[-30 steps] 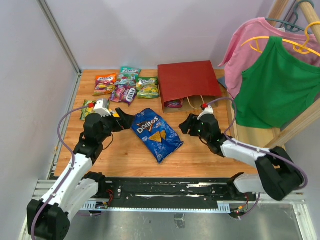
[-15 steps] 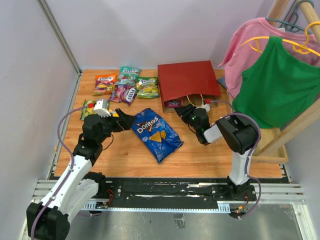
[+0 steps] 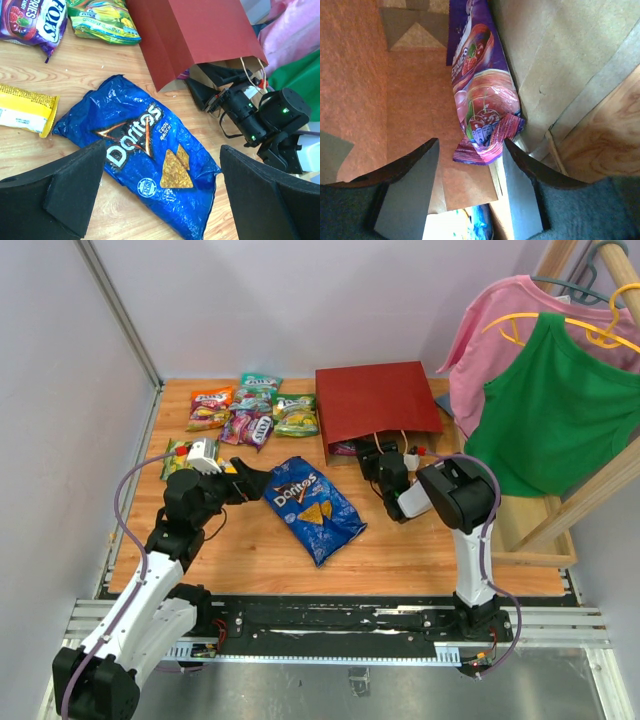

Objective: Take the snacks out of the paper bag

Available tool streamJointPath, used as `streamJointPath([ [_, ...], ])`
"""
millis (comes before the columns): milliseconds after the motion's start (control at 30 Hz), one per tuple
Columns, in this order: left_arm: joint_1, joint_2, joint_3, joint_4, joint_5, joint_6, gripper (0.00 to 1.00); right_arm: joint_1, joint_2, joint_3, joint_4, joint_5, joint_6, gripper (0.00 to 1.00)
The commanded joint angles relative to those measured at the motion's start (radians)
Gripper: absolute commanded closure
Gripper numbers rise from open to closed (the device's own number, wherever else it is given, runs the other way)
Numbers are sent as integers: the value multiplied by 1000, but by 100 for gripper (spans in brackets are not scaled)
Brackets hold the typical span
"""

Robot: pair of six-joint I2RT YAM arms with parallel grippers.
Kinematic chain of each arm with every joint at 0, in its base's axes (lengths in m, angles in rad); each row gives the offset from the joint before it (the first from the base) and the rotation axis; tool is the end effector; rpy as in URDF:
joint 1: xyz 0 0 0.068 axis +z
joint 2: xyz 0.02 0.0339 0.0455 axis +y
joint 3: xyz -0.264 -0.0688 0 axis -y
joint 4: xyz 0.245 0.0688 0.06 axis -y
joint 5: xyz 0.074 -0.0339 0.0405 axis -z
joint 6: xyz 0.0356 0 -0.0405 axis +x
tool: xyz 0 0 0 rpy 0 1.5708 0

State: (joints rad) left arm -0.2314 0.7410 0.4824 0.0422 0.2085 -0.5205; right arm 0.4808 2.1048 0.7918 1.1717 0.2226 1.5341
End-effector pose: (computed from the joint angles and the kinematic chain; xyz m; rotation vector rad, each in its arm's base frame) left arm 0.1771 -0.0493 0.2637 -0.1115 1.8379 -0.7202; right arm 0.3428 0.1699 0.1038 1.1040 1.5356 1.2688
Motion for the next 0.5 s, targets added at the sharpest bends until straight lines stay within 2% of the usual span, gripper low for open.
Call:
streamJointPath([
  [0,4,-5,24,7,15,9,0,-5,22,54,-20,66,90,45],
  [333,5,-4,28,2,1,10,0,13,-29,11,-201,74,164,44],
  [467,4,-4,26,5,-1,8,0,29,-56,-9,-219,92,184,45],
])
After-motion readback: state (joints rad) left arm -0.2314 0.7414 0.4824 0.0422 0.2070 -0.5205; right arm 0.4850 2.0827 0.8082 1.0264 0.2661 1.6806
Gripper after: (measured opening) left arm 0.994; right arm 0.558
